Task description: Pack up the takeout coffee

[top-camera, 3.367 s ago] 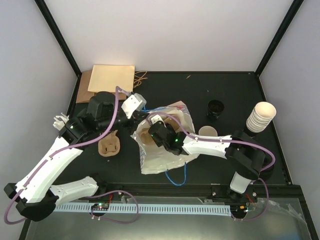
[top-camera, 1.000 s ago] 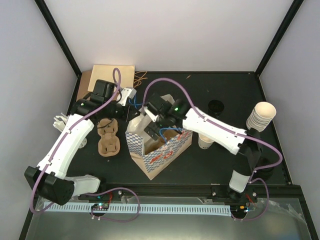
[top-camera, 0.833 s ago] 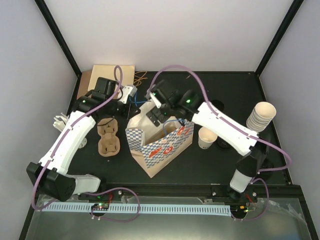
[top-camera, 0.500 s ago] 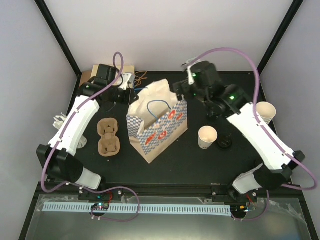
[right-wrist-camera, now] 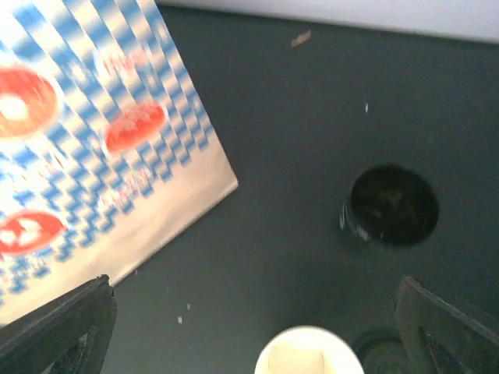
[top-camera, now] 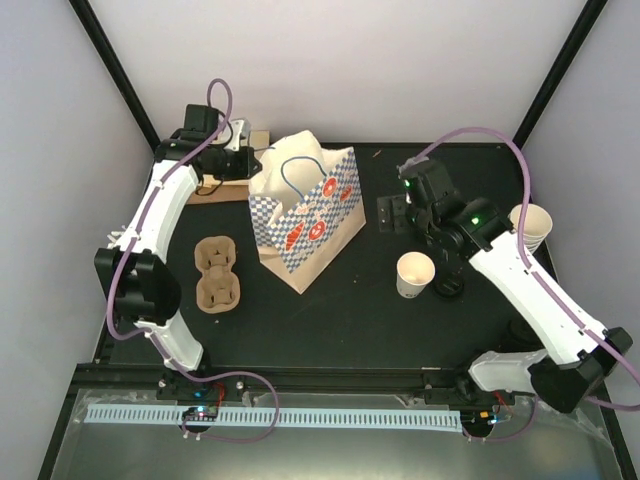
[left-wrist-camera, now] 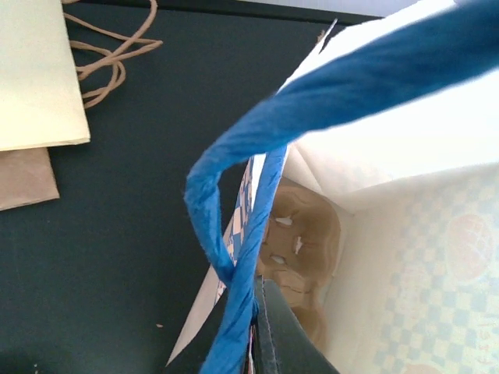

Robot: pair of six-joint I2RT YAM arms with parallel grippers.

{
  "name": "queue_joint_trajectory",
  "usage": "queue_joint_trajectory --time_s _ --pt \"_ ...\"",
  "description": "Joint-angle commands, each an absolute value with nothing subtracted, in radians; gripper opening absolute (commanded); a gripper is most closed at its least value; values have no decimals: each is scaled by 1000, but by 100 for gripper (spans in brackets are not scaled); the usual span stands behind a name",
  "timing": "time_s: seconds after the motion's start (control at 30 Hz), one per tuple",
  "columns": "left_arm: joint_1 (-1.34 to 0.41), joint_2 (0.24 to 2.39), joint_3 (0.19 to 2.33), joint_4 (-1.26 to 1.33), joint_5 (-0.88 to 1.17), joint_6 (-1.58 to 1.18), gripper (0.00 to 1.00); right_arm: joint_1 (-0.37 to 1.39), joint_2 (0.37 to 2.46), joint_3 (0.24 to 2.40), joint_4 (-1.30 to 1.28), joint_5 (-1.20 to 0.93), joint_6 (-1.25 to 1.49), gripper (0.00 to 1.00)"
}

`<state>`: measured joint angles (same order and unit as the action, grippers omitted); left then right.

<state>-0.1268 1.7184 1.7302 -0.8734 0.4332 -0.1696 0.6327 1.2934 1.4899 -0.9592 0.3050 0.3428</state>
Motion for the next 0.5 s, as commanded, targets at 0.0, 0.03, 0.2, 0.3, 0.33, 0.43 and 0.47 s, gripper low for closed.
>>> queue_joint_trajectory --time_s 0.0,0.03,0.2,0.3,0.33,0.43,0.47 --pt "-105 1725 1781 -825 434 -208 4 628 1205 1382 -962 248 422 100" --pt "-104 1723 1782 -820 436 -212 6 628 1189 1357 -962 239 433 100" --pt "-105 1680 1763 -821 443 -214 39 629 1118 1240 -962 190 452 100" --pt "-105 1609 1735 -821 439 -210 62 629 1059 1158 -929 162 453 100" --pt "-105 1585 1723 -818 433 -209 68 629 1042 1129 -920 155 460 100" --pt "-103 1494 1682 -806 389 -198 90 629 1023 1070 -913 125 471 100" --pt "-103 1461 1664 -797 369 -197 96 628 1026 1067 -923 127 476 100"
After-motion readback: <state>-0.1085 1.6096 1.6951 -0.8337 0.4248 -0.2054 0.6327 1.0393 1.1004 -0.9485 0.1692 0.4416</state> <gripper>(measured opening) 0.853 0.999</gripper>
